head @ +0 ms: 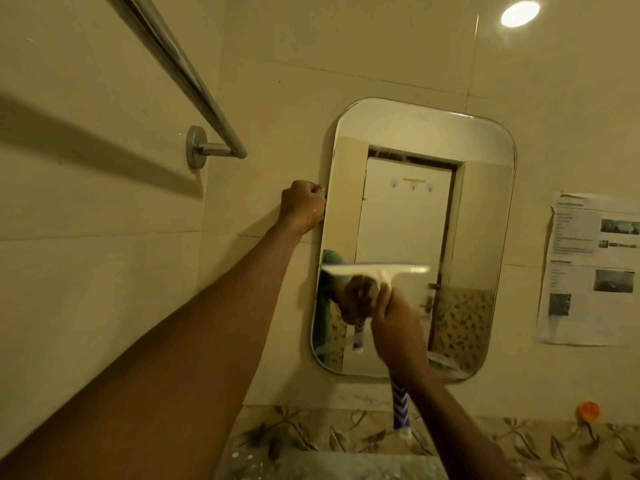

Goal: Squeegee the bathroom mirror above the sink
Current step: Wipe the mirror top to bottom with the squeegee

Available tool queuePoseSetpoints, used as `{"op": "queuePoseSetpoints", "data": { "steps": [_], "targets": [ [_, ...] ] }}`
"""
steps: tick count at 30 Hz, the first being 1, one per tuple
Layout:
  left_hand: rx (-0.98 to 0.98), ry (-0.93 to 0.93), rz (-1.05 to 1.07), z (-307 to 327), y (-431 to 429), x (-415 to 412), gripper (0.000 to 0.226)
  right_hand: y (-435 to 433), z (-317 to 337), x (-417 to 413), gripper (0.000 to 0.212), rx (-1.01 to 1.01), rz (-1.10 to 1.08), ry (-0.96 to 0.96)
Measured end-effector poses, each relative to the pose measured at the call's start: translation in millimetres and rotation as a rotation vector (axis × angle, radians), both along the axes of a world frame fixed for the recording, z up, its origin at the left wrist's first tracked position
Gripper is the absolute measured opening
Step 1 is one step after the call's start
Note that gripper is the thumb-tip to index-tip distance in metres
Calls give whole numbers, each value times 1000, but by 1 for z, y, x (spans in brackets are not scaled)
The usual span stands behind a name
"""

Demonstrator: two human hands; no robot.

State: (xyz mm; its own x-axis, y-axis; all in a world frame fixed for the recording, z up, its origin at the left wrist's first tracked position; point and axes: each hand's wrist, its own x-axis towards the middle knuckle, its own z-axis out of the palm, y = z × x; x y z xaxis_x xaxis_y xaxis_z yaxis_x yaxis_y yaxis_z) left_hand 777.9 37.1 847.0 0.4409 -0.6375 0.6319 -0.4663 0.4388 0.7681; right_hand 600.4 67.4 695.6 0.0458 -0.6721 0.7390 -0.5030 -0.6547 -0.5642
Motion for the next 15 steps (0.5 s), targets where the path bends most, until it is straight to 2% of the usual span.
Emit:
{"op": "queuePoseSetpoints", "data": {
  "steps": [2,4,8,10,12,15],
  "targets": [
    [-6,2,1,1,2,-2,29,6,-6,-1,31,34,-33,30],
    [-4,1,1,1,4,-4,30,7,17,-6,36,64,-11,51],
    [2,35,-28,2,6,-4,27,-2,92,-8,43,-87,1,21],
    [1,47,-29,1,8,-5,31,-3,105,-1,44,-117,18,29],
    [-14,82,-49,1,9,-5,35,-2,83,2,34,-94,50,40],
    [-30,95,-77,-1,9,-6,35,-5,9,3,24,-52,50,61]
  ]
}}
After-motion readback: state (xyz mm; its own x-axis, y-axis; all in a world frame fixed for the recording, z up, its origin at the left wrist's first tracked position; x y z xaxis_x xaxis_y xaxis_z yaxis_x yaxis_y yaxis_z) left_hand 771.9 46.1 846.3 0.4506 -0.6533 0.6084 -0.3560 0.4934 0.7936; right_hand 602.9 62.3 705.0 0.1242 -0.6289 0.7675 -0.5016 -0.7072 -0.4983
